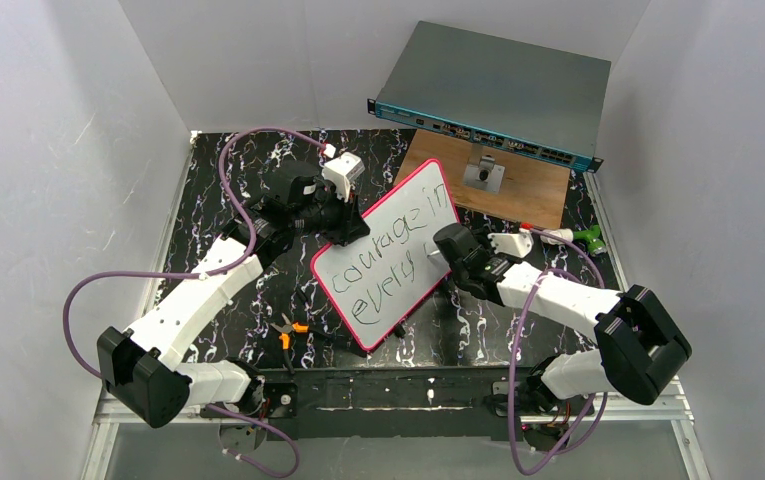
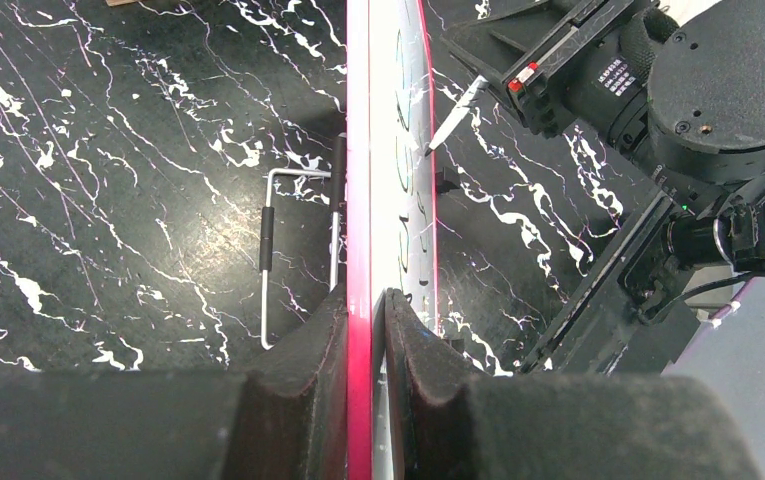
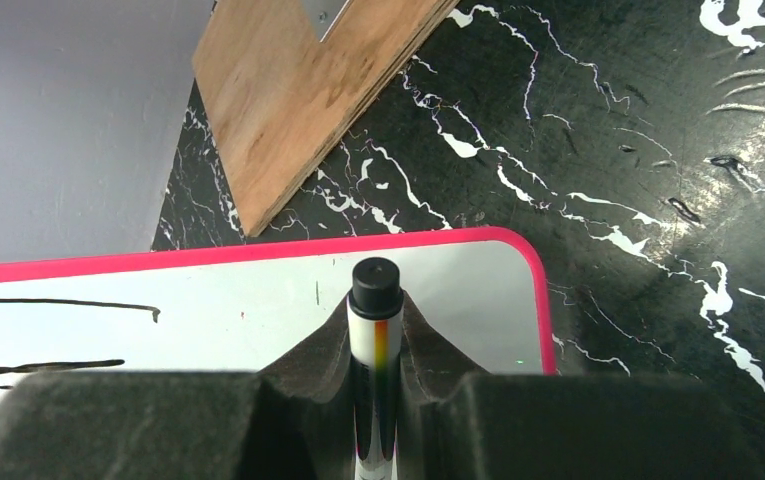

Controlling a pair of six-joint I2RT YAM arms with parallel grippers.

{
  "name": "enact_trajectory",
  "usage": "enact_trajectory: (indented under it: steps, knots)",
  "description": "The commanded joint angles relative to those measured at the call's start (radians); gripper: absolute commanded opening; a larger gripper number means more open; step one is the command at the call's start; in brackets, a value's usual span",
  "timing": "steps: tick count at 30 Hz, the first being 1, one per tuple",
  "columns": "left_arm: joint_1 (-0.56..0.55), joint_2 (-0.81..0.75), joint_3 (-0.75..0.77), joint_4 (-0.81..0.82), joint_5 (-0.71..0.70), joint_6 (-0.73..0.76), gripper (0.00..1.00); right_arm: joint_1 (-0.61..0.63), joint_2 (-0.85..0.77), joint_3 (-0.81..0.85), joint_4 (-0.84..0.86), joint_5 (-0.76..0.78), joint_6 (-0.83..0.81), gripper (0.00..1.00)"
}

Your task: Write a sentence on the whiteboard

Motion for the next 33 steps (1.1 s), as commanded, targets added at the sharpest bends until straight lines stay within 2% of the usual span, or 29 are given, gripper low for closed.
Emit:
enact_trajectory:
  steps: [1,14,33]
  knots:
    - [0.002,0.000,0.034,-0.037,-0.052,0.071,0.00,0.001,-0.011,-0.002,0.019,0.031,0.007,0.01]
    - [0.001,-0.011,0.038,-0.054,-0.049,0.072,0.00,-0.070,0.008,0.027,0.061,0.026,-0.035,0.01]
    - [0.002,-0.018,0.031,-0.052,-0.051,0.072,0.00,-0.004,0.033,0.042,0.060,0.011,-0.024,0.01]
